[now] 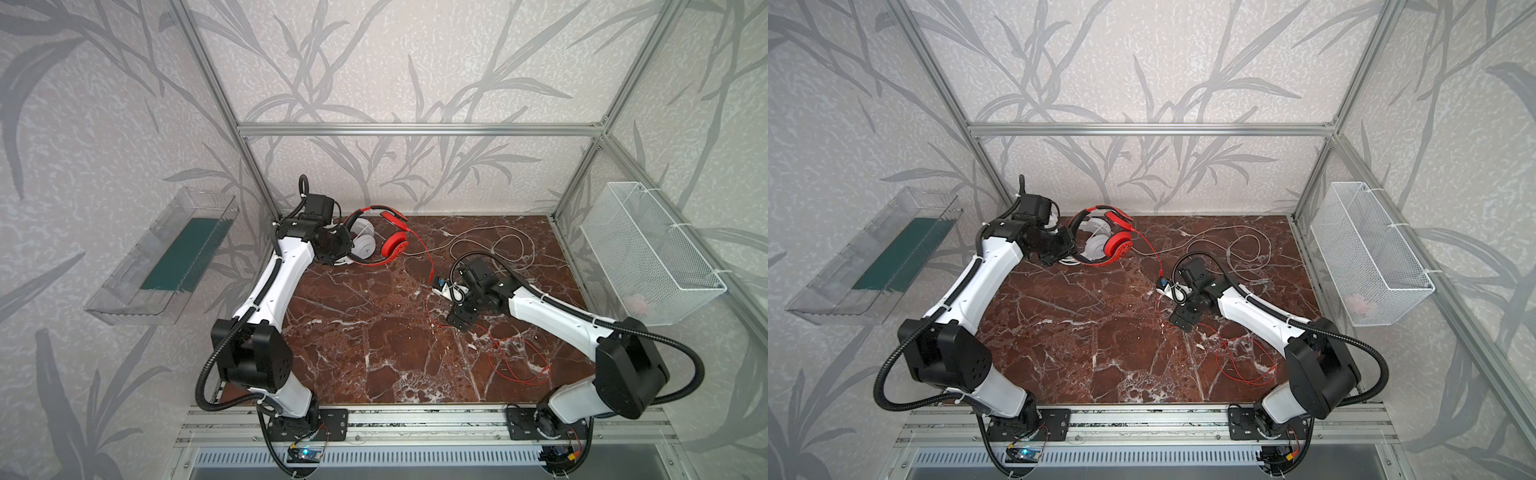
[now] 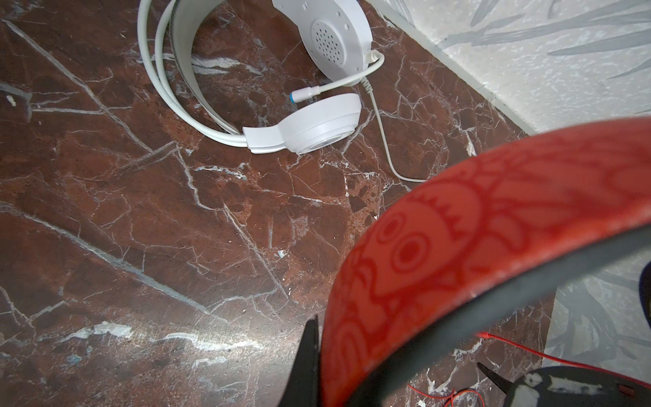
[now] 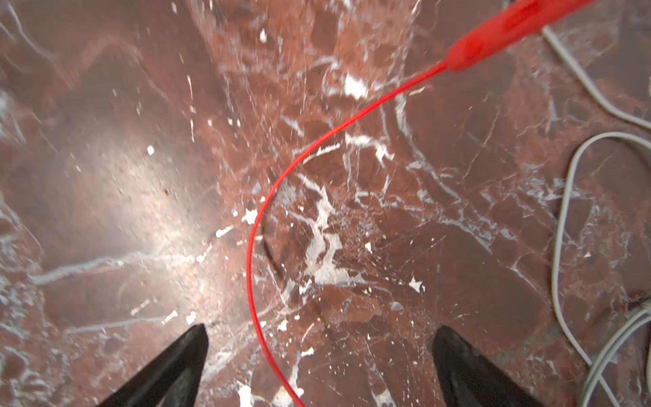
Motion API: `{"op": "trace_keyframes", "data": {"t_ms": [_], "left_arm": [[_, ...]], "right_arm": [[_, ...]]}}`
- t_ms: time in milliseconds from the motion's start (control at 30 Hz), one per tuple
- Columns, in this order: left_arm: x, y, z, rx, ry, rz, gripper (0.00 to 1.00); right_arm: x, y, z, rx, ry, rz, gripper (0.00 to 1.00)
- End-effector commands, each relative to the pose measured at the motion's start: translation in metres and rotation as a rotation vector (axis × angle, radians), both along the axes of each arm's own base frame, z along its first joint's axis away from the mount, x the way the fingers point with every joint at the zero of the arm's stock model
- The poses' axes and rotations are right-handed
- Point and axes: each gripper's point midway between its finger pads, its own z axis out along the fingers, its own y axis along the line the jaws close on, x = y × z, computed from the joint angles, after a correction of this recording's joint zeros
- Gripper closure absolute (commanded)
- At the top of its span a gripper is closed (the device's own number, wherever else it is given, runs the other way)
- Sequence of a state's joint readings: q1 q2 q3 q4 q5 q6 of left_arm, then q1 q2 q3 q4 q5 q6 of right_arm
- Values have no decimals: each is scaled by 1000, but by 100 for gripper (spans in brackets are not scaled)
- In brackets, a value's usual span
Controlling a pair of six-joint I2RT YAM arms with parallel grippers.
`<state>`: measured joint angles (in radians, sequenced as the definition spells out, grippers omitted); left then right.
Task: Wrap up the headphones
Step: 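Lower the right gripper onto the red cable near the robot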
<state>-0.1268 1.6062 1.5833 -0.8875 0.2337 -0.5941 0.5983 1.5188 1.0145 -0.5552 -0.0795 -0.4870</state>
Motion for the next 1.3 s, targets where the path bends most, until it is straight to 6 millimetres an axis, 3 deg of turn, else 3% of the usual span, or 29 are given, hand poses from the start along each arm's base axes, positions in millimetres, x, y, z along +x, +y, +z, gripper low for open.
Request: {"op": "trace_keyframes", "data": {"t_ms": [0,233,433,667,867,1100,1167,1267], "left_arm": [[2,1,11,-4,-29,-3,100],[-3,4,8,9,-22,-2,100],[-3,4,8,14,-20,-5,100],[-1,3,6,6,-21,-6,100],[-3,4,6,8,-18,-2,100],[-3,6,1,6,-10,18,100],[-3,5,-1,1,-7,19,100],[-3,5,-3,-2,-5,22,100]], "right_arm": [[-4,-19,-16,-138,-1,79,0],[13,-19,-27,-153,-98,84,3],[8,-33,-46,-210,-44,112,6],[18,-43,-56,-236,-46,77,16],[9,-43,-63,-259,14,94,38],[-6,-36,-51,-232,-40,113,64],[-13,-32,-47,-218,-49,130,82],[-22,-29,-42,-203,-47,149,96]]}}
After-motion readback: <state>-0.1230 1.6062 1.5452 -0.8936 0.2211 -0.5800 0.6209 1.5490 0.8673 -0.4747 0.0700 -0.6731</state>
